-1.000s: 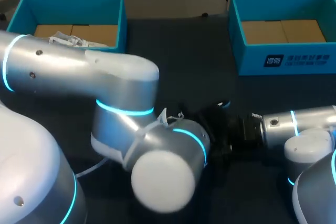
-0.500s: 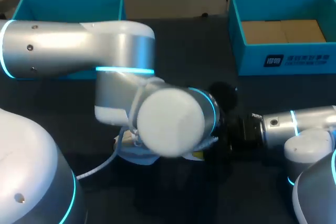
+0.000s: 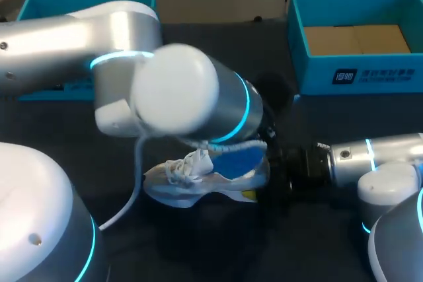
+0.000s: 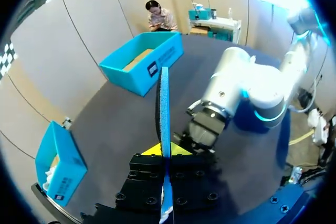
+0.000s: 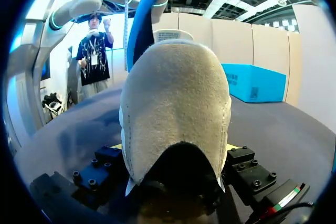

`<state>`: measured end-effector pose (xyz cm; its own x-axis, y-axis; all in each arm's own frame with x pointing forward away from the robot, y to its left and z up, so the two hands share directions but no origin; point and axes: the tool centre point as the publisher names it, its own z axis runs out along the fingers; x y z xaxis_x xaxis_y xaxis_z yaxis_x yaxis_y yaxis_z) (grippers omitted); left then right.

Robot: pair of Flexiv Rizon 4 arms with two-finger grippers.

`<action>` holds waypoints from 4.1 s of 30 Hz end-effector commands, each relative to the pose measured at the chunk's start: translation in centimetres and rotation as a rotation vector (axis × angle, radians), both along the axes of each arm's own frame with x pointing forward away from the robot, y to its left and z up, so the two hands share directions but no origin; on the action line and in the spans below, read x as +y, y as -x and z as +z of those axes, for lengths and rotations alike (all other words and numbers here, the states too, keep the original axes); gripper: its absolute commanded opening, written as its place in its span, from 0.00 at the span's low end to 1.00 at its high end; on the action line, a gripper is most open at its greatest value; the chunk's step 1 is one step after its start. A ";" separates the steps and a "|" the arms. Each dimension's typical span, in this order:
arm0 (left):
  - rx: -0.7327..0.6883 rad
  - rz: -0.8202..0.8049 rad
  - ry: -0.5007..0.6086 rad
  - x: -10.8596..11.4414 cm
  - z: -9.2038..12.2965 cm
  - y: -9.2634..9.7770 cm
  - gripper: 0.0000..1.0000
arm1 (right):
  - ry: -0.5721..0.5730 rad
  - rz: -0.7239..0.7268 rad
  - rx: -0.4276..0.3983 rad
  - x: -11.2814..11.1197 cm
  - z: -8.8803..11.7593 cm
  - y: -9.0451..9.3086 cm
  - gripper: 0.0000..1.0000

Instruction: Take the shoe out of the shoebox, open the shoe tongue, remove and reinsert the insole, then place the shoe into the shoebox

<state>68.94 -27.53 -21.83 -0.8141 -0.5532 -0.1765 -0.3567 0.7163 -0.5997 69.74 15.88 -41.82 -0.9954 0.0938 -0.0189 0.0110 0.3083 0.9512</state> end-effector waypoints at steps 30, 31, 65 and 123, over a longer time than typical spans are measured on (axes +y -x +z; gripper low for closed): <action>0.296 -0.309 0.324 -1.3 12.0 4.4 0.00 | 0.005 -0.001 0.001 0.1 0.1 0.0 0.00; 0.296 -0.309 0.324 -1.3 12.0 4.4 0.00 | 0.005 -0.001 0.001 0.1 0.1 0.0 0.00; 0.241 -0.339 0.466 0.5 17.0 5.0 0.00 | 0.005 -0.001 0.001 0.1 0.1 0.0 0.00; 0.260 -0.513 0.825 3.7 28.5 6.4 0.00 | 0.005 -0.001 0.001 0.1 0.1 0.0 0.00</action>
<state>62.56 -23.89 6.64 -0.9472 0.0061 0.3206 -0.3119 0.2146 -0.9256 69.74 15.88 -41.82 -0.9954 0.0938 -0.0189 0.0110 0.3083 0.9512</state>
